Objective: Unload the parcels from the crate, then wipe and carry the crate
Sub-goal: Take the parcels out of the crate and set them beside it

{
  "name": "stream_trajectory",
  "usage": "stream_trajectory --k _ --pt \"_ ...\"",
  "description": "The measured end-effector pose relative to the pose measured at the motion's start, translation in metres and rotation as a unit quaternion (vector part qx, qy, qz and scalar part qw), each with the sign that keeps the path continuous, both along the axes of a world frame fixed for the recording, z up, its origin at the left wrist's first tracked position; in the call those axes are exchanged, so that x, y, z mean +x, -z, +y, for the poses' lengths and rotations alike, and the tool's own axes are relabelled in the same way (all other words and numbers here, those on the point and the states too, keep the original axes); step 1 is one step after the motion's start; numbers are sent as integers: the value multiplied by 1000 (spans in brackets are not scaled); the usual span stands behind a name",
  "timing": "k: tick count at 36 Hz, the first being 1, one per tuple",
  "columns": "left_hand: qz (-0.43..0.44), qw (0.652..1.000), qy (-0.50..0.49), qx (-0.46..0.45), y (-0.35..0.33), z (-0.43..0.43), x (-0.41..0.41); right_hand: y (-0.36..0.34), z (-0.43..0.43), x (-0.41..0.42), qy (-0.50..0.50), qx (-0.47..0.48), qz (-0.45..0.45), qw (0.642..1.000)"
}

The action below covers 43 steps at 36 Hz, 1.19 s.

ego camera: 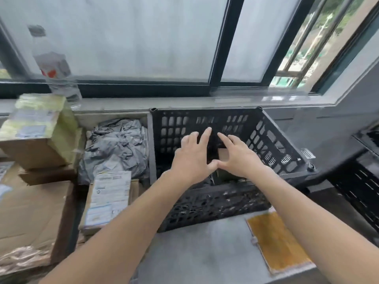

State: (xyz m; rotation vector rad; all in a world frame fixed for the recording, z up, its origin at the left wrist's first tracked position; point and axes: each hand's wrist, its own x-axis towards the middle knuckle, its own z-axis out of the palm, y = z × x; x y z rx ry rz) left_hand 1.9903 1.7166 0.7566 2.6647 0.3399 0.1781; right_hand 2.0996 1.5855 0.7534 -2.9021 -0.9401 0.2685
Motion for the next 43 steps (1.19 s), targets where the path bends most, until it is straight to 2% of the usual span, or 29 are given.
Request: stream_trajectory --k 6,13,22,26,36,40,43 --pt "85 996 -14 24 26 -22 52 31 -27 80 -72 -125 21 989" --pt "171 984 -13 39 42 -24 98 63 -35 151 -136 -272 31 952" --pt "246 969 4 -7 71 -25 151 104 -38 200 -153 -353 77 920" --pt "259 965 5 -45 83 -28 163 115 -32 201 -201 -377 42 903" --pt "258 960 -6 -109 87 -19 162 116 -27 205 -267 -283 -11 921" --pt "214 971 -8 -103 77 -4 151 88 -26 199 -243 -141 87 956" --pt "175 977 2 -120 69 8 138 61 -24 185 -230 -57 168 957"
